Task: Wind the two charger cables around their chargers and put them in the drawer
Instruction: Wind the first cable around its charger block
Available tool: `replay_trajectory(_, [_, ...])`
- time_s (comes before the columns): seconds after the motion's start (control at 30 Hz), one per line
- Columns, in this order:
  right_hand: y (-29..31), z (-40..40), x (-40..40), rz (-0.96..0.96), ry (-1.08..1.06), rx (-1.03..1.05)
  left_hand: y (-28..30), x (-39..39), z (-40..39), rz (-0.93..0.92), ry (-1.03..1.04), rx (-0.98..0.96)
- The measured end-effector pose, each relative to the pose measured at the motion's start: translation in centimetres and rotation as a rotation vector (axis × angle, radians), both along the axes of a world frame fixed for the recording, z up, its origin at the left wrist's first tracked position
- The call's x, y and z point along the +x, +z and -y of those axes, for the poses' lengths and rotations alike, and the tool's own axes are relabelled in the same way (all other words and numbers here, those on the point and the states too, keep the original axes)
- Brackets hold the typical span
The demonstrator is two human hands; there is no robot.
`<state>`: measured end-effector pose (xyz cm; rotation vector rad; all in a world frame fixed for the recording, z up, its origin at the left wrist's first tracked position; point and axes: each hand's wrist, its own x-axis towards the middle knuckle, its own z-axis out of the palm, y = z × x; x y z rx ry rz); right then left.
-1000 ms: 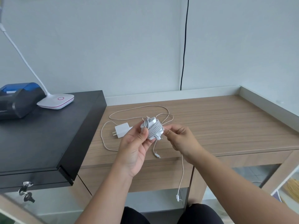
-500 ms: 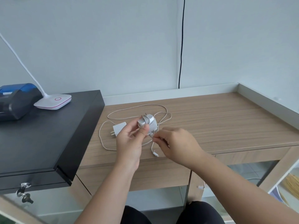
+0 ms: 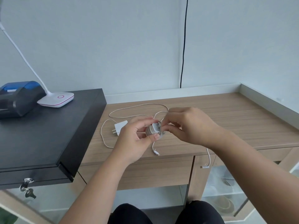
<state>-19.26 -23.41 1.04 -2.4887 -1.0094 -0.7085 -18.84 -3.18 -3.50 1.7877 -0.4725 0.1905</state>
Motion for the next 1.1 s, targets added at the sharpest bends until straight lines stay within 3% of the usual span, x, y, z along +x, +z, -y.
replay_trajectory(0.13, [0.5,0.1,0.6,-0.103,0.091,0.122,0.6,-0.3,-0.4,-0.092,-0.077,-0.029])
replay_trajectory(0.3, [1.2,0.7,1.4,-0.3,0.113,0.321,0.8,-1.1,-0.9,-0.046,-0.211,0.003])
replay_trajectory(0.43, [1.1,0.8,1.9,-0.498,0.184,0.462,0.8,-1.4,-1.0,-0.03,-0.256,-0.076])
replay_trajectory(0.57, [0.3,0.5,2.3,-0.575,0.228,0.62,0.7,-1.3,-0.9,-0.049,-0.264,-0.157])
replay_trajectory(0.7, [-0.5,-0.2,1.8,-0.673,0.307,0.757,0.4,-1.3,-0.5,-0.132,-0.318,-0.35])
replay_trajectory(0.8, [-1.9,-1.1,1.4,-0.724,0.252,0.837,0.4,-1.3,-0.1,-0.232,-0.352,-0.576])
replay_trajectory(0.9, [-3.8,-1.9,1.5,-0.62,0.135,0.85,0.6,-1.2,0.4,-0.274,-0.301,-0.782])
replay_trajectory(1.1, [-3.3,-2.3,1.1,-0.214,-0.168,0.398,0.8,-0.9,1.2,-0.365,-0.07,-0.916])
